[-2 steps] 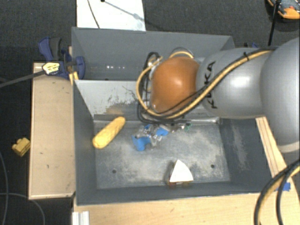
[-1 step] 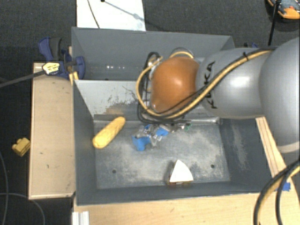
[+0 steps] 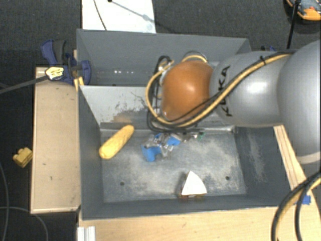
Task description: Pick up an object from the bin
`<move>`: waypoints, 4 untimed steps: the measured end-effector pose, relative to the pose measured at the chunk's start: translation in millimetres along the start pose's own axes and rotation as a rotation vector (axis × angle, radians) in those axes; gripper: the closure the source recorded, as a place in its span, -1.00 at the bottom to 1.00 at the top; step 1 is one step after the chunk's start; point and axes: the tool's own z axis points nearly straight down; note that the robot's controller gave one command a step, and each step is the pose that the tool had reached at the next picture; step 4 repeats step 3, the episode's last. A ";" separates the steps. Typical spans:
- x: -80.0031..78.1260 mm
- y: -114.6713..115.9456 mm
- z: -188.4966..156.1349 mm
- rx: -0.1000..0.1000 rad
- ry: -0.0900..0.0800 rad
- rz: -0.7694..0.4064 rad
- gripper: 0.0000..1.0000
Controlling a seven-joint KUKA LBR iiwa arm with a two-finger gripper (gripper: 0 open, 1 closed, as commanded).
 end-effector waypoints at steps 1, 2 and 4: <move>22.4 12.5 9.4 0.018 -0.022 -0.234 1.00; 22.4 12.6 9.5 0.018 -0.022 -0.233 1.00; 6.9 19.2 -144.3 0.004 -0.003 -0.362 1.00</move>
Offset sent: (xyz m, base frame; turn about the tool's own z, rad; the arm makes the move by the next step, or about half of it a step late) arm 0.0000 0.0000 0.0000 0.0000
